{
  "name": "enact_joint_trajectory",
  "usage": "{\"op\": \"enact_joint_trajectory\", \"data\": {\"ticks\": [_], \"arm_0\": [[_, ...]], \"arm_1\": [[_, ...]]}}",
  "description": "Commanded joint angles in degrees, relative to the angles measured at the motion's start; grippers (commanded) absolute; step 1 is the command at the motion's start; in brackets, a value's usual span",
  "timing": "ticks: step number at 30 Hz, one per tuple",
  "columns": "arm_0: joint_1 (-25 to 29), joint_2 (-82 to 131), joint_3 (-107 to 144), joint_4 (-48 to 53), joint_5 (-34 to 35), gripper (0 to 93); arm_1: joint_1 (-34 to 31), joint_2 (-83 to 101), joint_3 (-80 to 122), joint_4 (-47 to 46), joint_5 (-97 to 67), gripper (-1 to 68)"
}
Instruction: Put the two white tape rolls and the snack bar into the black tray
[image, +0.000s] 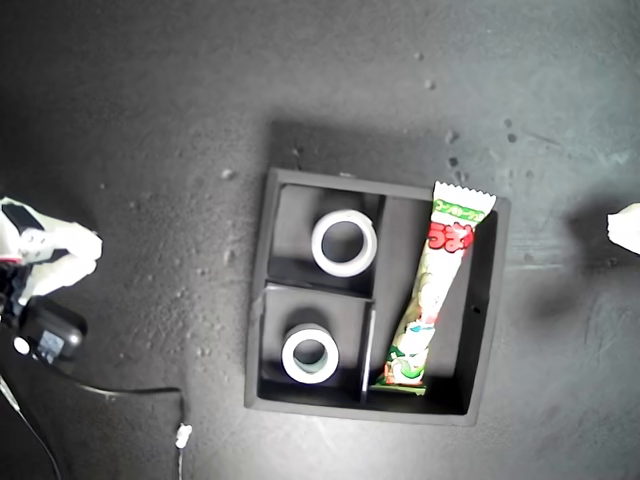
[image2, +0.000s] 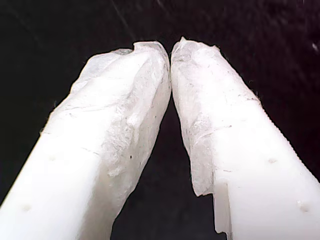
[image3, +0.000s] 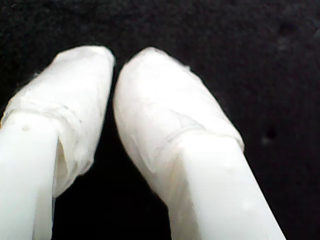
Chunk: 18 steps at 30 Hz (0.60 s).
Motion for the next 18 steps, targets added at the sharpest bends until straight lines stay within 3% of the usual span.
{"op": "enact_joint_trajectory", "data": {"ticks": [1,18], "arm_0": [[-0.35,2.72,3.25,2.11,0.79,0.2],[0.26,2.72,3.25,2.11,-0.26,0.2]], "arm_1": [[1.32,0.26,0.7,9.93,4.83,0.0],[-0.26,0.26,0.7,11.69,6.59,0.0]]}}
